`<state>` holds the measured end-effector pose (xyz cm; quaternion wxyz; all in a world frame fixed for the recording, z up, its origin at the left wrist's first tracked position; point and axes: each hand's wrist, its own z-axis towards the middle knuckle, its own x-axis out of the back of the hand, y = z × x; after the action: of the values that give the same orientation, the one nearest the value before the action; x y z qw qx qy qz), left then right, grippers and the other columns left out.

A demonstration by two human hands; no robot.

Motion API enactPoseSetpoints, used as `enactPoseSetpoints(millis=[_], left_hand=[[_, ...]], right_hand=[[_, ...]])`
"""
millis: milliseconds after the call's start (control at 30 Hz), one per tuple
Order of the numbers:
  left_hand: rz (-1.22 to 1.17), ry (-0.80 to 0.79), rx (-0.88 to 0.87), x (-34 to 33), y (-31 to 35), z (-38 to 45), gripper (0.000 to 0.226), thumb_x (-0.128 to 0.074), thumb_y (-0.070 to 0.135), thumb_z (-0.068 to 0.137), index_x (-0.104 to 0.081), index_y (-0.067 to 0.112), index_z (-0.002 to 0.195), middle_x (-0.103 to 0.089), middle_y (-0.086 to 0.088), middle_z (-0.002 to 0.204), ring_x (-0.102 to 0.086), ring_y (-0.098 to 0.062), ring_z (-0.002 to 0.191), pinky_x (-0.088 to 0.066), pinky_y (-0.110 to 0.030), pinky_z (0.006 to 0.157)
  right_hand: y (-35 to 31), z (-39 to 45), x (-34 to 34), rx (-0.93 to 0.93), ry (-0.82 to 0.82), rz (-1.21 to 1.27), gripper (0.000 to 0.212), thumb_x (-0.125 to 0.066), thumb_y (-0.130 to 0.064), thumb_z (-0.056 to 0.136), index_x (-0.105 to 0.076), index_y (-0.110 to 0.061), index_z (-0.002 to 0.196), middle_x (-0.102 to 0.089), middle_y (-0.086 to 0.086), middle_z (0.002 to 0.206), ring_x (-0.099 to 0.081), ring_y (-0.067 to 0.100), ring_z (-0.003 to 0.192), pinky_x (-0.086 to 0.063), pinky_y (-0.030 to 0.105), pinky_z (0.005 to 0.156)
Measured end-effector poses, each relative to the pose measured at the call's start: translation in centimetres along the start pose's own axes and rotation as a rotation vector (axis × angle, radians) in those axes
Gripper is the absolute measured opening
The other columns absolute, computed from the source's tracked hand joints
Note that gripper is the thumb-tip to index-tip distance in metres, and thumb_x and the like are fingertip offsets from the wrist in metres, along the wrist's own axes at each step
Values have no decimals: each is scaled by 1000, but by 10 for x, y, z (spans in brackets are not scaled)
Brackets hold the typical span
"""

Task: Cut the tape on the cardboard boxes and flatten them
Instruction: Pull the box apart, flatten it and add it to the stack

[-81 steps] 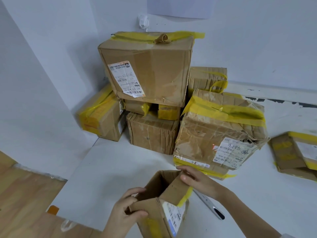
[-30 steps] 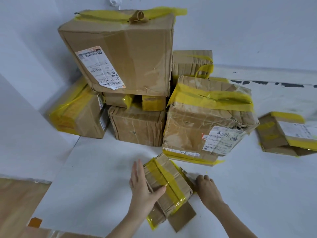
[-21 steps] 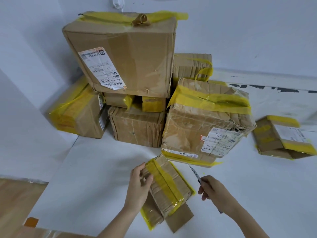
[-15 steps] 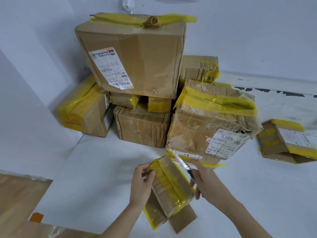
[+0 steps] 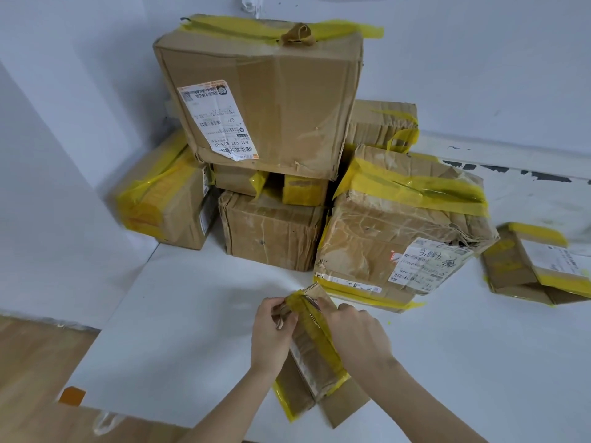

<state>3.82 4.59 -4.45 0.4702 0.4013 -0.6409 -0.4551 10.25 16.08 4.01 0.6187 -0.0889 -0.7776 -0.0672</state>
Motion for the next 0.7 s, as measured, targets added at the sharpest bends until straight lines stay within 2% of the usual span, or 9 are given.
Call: enactPoseSetpoints(millis=[100,200,367,567,700], left_hand=[[51,-26,4,2,-4,3,22,-63,12,88,-49,28,95,-56,10,99,-52,3,89,-40,-2,70],[99,-8,-12,3,-5,6,12,-61,17,90,-51,23,95,-58,4,99,-54,0,86,-41,-5,66],[163,3,-22,3,-4,10,10,-61,18,90,-53,24,89,-61,3,94,-55,-1,83,-40,-11,64],[228,-20,-13,4,-2,12,9,-60,18,90,-52,22,90,-59,6,93,-54,-1,82,-39,-10,65],[365,-42,-18,7,6,16,11,-58,29,91,-51,22,86,-60,6,89,-57,-14,85,-49,-34,74]], right_hand=[[-6,0,3,17,-7,-54,56,-41,4,91,-26,-14,142,-58,12,106,-63,33,97,-50,37,71],[-14,1,7,40,-15,-99,50,-38,4,94,-30,-9,141,-58,14,111,-62,32,100,-42,34,66],[-20,2,16,67,-45,-153,40,-37,3,95,-38,-4,135,-58,15,116,-60,30,106,-49,34,77],[-14,-7,23,97,-83,-175,36,-39,4,94,-48,-3,128,-57,13,116,-60,30,105,-37,32,66],[-15,-9,23,98,-87,-154,36,-38,4,94,-47,-3,129,-57,13,116,-59,30,106,-45,34,73]])
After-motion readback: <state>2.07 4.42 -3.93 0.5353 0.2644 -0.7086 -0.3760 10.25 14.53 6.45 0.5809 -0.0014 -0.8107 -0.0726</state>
